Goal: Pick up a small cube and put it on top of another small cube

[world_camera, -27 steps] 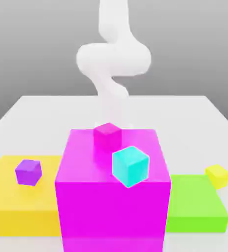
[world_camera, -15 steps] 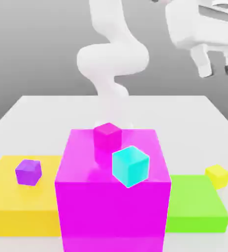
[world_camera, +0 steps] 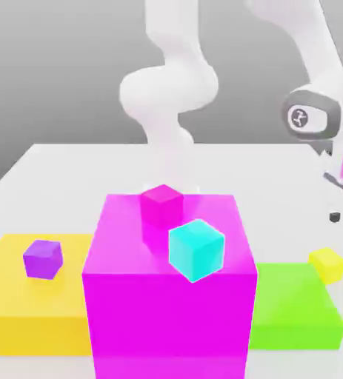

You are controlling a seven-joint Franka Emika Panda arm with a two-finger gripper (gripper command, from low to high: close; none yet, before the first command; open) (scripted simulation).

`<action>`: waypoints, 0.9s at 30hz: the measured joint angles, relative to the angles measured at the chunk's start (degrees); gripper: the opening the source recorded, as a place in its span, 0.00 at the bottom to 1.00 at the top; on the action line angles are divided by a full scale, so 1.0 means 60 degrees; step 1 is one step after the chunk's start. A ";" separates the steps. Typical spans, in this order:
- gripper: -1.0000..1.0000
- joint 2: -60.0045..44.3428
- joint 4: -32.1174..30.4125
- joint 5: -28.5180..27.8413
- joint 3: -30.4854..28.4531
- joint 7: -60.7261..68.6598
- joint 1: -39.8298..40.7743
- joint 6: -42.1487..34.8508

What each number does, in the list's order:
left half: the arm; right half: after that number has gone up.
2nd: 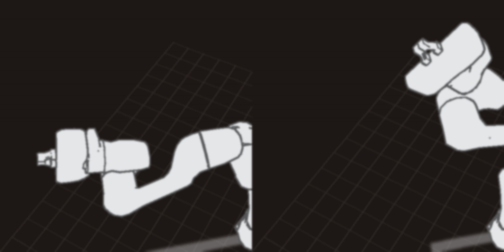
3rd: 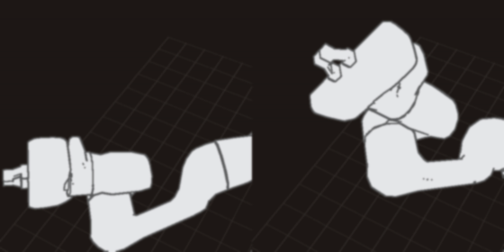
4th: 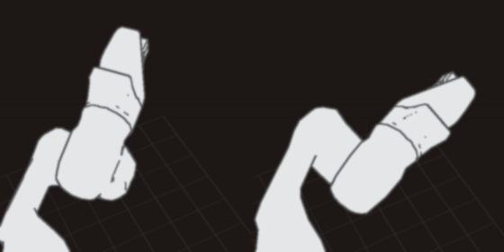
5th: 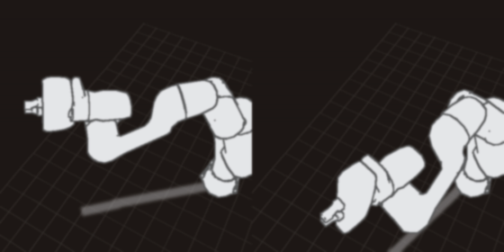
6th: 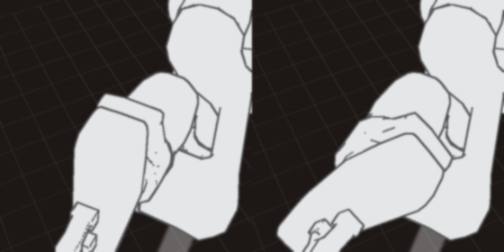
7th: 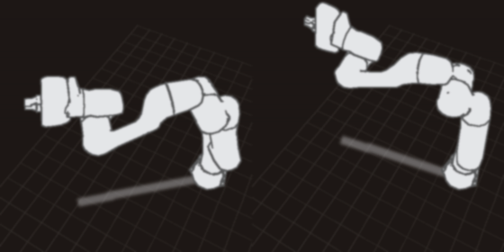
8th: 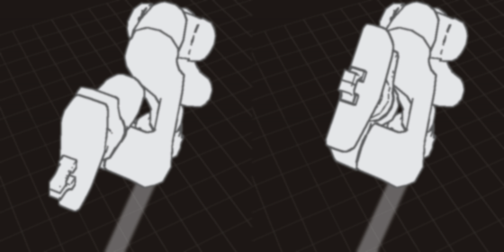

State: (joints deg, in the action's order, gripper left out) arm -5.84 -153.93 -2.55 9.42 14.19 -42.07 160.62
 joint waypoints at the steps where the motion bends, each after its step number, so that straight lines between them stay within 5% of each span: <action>1: 0.50 -0.0330 0.0006 -0.0232 -0.0081 -0.0055 -0.0079 0.0241; 5: 0.50 -0.1697 0.0214 -0.0852 -0.0679 -0.0413 -0.0580 0.1322; 6: 0.00 -0.2023 0.0272 -0.0935 -0.0822 -0.0480 -0.0705 0.1588; 14: 0.00 -0.1876 0.0244 -0.0903 -0.0777 -0.0450 -0.0671 0.1453; 19: 0.00 -0.0266 -0.0054 -0.0125 -0.0303 0.0133 -0.0344 0.0149; 27: 0.00 0.2456 0.0403 0.0534 -0.1466 0.1268 0.1385 -0.2983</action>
State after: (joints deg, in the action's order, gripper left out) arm 8.90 -151.51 0.66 0.63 21.80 -33.76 142.72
